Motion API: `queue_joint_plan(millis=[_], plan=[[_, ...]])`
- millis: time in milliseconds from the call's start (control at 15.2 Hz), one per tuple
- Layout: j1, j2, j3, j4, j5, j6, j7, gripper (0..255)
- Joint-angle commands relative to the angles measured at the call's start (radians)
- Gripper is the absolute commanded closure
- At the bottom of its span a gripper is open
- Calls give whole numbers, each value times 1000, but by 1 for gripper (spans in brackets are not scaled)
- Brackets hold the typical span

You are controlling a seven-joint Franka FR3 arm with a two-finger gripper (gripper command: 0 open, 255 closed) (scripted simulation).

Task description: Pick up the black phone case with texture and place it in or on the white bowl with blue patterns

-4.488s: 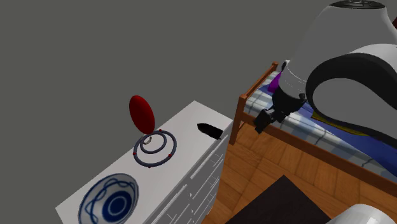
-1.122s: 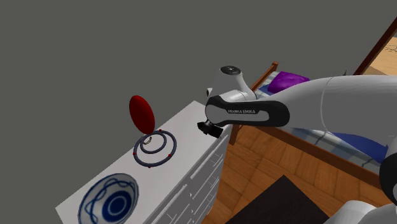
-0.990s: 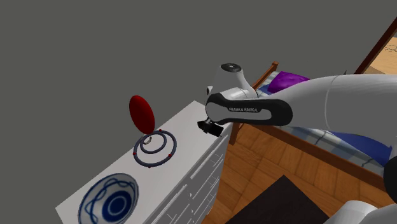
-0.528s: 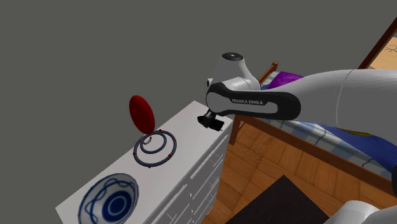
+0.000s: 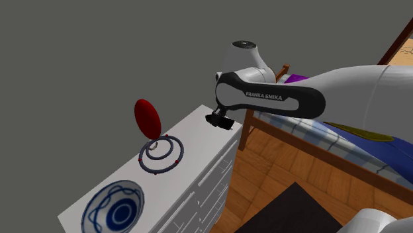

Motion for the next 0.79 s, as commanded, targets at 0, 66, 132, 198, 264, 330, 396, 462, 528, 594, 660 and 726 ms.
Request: queue_joint_plan(millis=[0,66,132,198,264,330,396,462,528,594,660,726], plan=[[0,-4,0,23,-1,-28,2,255],[0,-6,0,35,-2,-41,3,255],[0,-7,0,47,-3,-54,4,255],[0,-9,0,59,-3,-68,5,255],[0,-10,0,71,-4,-81,6,255],[0,-11,0,83,-4,-94,7,255],[0,-11,0,96,-5,-108,8,255],[0,-12,0,109,-5,-121,9,255],[0,-12,0,117,-5,-129,10,255],[10,-19,14,110,-9,-127,35,255],[21,-25,27,103,-13,-126,60,255],[31,-30,41,98,-16,-124,85,255]])
